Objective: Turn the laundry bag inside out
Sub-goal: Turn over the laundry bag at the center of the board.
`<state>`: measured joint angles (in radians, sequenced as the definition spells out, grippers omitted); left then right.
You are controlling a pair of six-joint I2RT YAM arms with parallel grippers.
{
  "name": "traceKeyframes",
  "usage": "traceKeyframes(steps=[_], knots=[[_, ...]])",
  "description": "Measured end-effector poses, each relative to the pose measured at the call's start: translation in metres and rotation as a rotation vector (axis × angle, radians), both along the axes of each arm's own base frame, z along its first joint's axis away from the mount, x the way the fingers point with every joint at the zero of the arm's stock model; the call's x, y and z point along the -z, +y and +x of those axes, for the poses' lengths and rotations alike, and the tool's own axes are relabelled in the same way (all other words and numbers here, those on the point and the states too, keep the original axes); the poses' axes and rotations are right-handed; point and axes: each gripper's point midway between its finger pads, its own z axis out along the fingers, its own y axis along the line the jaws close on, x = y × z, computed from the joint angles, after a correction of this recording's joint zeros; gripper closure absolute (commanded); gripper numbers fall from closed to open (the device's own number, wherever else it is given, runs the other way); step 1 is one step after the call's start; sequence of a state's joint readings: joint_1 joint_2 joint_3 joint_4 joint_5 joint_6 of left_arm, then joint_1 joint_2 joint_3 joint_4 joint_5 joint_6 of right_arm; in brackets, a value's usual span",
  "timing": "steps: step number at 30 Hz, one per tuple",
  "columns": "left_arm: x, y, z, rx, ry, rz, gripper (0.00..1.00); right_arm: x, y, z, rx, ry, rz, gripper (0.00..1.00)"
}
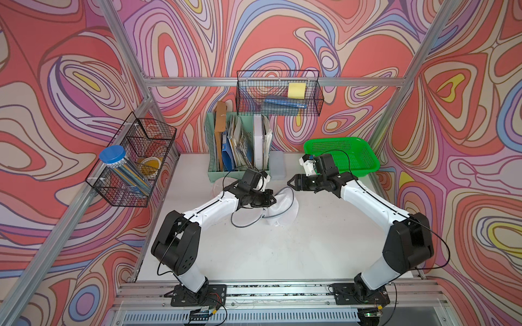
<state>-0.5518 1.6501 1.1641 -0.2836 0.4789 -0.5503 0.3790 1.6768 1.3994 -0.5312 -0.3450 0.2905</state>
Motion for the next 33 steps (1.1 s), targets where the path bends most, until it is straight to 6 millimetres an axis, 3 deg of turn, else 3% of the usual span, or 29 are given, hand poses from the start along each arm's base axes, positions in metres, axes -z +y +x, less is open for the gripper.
traceKeyframes(steps=[2, 6, 10, 14, 24, 28, 33], knots=[[0.002, 0.000, -0.006, 0.017, -0.001, 0.024, 1.00, 0.007, 0.005, 0.012, -0.021, 0.019, -0.030, 0.40], [0.000, 0.003, -0.007, 0.021, -0.018, 0.043, 1.00, 0.048, 0.009, 0.018, -0.070, 0.129, -0.099, 0.50], [-0.002, 0.005, -0.007, 0.020, -0.031, 0.052, 1.00, 0.083, 0.007, 0.002, -0.116, 0.250, -0.141, 0.71], [0.000, 0.004, -0.010, 0.026, -0.031, 0.068, 1.00, 0.089, 0.009, -0.009, -0.144, 0.302, -0.130, 1.00], [0.001, 0.013, -0.008, -0.006, -0.053, 0.117, 1.00, 0.084, 0.011, -0.011, -0.145, 0.308, -0.112, 1.00], [-0.011, 0.031, -0.005, -0.083, -0.122, 0.161, 1.00, 0.085, -0.002, -0.011, -0.088, 0.313, -0.136, 1.00], [-0.034, 0.058, -0.002, -0.209, -0.221, 0.184, 1.00, 0.100, -0.024, -0.019, 0.010, 0.365, -0.144, 1.00]])
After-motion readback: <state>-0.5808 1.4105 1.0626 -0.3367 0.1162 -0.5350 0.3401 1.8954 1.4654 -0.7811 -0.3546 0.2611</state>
